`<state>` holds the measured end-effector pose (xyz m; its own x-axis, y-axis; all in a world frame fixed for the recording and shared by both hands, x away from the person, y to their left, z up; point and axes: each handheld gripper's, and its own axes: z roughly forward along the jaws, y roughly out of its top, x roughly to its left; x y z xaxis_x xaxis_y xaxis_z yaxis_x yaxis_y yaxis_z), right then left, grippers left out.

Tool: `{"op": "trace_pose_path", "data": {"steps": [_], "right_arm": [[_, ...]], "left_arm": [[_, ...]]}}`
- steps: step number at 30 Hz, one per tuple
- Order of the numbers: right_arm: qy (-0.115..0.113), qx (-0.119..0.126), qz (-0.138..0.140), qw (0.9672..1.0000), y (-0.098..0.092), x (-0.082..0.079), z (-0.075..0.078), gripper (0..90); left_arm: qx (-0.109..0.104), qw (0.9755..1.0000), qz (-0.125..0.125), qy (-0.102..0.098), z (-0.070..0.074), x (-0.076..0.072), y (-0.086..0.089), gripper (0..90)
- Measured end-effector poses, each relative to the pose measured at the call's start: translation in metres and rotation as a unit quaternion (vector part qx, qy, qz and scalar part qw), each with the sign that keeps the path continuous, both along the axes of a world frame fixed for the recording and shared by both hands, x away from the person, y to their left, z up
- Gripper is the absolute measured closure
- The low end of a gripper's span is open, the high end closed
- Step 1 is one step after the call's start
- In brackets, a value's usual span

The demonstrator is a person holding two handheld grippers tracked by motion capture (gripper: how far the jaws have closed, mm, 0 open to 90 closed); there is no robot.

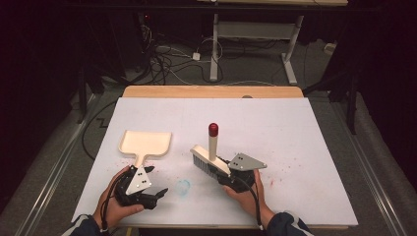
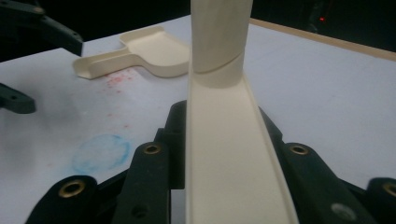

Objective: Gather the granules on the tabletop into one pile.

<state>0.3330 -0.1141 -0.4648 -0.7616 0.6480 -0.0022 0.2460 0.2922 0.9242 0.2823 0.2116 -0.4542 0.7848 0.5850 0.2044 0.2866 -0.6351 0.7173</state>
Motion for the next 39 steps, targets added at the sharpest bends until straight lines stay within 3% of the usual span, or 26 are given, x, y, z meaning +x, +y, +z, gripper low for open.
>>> {"op": "trace_pose_path", "data": {"steps": [8,11,16,18,21,27,31,35,39], "right_arm": [[0.0,0.002,-0.045,0.999,-0.021,0.005,0.007,67.7],[-0.003,0.015,-0.032,0.9994,-0.027,0.003,0.016,67.6],[-0.017,0.009,-0.006,0.9998,-0.043,-0.006,0.039,67.6],[-0.022,0.004,0.007,0.9997,-0.054,-0.01,0.05,67.6],[-0.026,-0.007,0.004,0.9996,-0.075,-0.017,0.064,67.5],[-0.012,-0.009,-0.028,0.9995,-0.126,-0.029,0.073,67.5],[0.012,-0.025,-0.033,0.9991,-0.154,-0.035,0.076,67.3],[0.065,-0.017,-0.005,0.9977,-0.177,-0.038,0.075,67.3],[0.097,-0.024,0.012,0.9949,-0.186,-0.039,0.071,67.3]], "left_arm": [[-0.001,1.0,-0.001,-0.001,0.001,-0.001,0.0,17.7],[-0.002,1.0,0.0,0.0,0.0,0.0,0.0,17.7],[-0.003,1.0,0.002,-0.001,0.001,-0.001,0.001,17.7],[-0.004,1.0,0.004,-0.003,0.001,-0.001,0.002,17.7],[-0.007,0.9999,0.007,-0.004,0.002,-0.001,0.004,17.7],[-0.005,0.9999,0.009,-0.005,0.003,-0.001,0.003,17.7],[-0.002,0.9999,0.01,-0.011,0.003,0.0,0.003,17.7],[-0.001,0.9999,0.012,-0.012,0.004,0.001,0.004,17.7],[0.002,0.9999,0.012,-0.011,0.003,0.001,0.004,17.7]]}}
